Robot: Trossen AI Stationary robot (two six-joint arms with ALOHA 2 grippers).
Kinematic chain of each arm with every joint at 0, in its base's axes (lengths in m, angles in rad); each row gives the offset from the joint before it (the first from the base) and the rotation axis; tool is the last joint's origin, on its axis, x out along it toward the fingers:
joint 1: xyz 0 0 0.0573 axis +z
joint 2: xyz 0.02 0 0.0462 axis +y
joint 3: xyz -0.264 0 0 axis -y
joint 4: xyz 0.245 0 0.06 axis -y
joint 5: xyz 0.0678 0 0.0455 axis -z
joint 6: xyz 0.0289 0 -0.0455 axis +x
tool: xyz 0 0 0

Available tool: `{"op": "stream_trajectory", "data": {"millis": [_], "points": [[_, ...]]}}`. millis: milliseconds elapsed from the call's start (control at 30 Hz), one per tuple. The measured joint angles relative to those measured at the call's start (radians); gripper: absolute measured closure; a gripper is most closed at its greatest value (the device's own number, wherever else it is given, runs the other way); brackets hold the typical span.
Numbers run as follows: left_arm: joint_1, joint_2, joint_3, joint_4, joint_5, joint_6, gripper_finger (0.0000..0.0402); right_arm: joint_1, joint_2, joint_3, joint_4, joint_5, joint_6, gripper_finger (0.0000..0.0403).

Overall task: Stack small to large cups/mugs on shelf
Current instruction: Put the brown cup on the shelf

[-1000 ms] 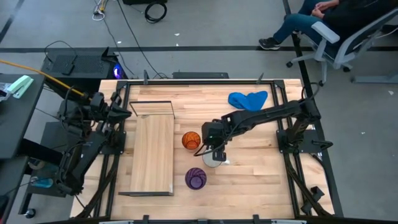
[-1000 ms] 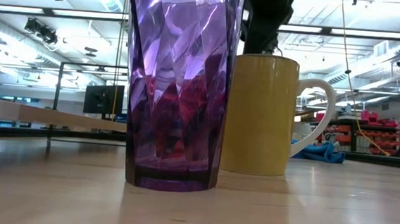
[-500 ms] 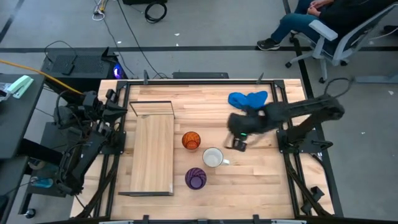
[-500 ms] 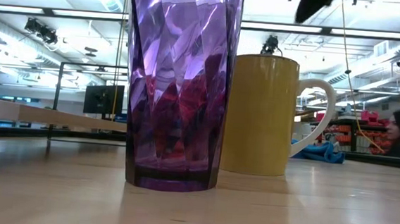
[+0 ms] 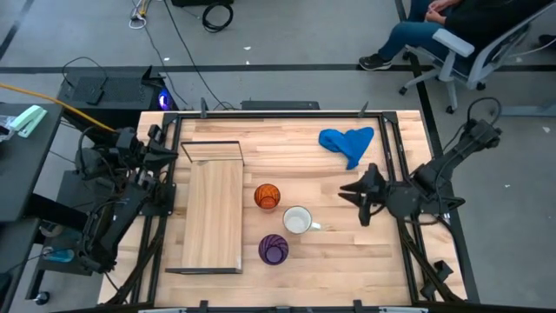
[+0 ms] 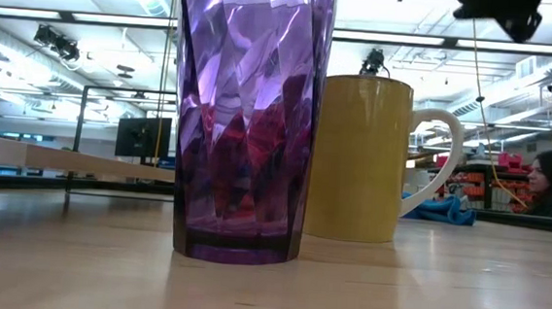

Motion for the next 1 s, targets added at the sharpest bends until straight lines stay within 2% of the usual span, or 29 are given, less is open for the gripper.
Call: {"op": "stream_trajectory", "data": {"millis": [167,400,700,867,1000], "points": [[0.000,0.000,0.000,-0.066,0.005,0.019,0.0360,-0.011,-0.029,-0.113,0.083,-0.008,0.007,0.0296],[0.000,0.014,0.000,-0.192,-0.008,0.130,0.0356,-0.017,-0.028,-0.144,0.092,-0.007,0.036,0.0296],[0.000,0.109,0.004,-0.116,-0.015,0.185,0.0358,-0.030,-0.028,-0.144,0.098,0.005,0.035,0.0296],[0.000,0.217,0.091,-0.106,-0.024,0.210,0.0356,-0.042,-0.028,-0.144,0.097,0.004,0.032,0.0296],[0.000,0.309,0.207,-0.103,-0.055,0.259,0.0360,-0.044,-0.028,-0.144,0.097,0.003,0.016,0.0296]]}}
